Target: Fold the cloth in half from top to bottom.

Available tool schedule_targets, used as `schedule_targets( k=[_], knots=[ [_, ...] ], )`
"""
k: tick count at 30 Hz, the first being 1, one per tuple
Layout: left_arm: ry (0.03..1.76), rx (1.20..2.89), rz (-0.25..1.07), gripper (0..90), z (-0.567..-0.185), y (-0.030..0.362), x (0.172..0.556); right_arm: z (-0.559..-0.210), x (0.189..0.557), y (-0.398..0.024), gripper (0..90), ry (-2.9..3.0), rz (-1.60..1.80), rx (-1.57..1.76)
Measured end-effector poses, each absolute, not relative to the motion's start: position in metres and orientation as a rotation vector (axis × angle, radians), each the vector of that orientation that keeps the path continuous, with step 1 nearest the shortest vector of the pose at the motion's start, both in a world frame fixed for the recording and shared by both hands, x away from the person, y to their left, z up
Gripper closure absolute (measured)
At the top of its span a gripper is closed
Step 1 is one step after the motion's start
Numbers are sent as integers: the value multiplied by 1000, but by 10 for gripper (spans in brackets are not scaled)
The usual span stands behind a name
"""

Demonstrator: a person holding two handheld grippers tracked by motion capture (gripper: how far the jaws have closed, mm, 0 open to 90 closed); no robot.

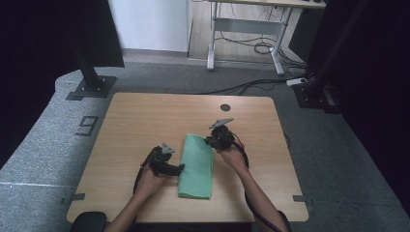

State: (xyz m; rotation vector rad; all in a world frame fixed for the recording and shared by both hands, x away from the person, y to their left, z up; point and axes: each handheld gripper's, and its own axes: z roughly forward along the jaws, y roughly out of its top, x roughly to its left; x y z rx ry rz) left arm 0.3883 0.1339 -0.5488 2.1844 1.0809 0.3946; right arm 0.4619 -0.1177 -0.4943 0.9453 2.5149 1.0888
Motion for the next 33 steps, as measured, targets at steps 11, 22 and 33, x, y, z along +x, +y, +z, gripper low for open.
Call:
schedule_targets(
  k=[11,22,33],
  knots=[
    [1088,2182,397,54,-549,134,388,-464,426,-125,829,2500,1184,834],
    [1093,2180,402,54,-549,133,387,-455,387,-131,828,2516,1237,740],
    [1094,2181,401,54,-549,133,387,-475,350,-139,826,2571,1258,722]
  ],
)
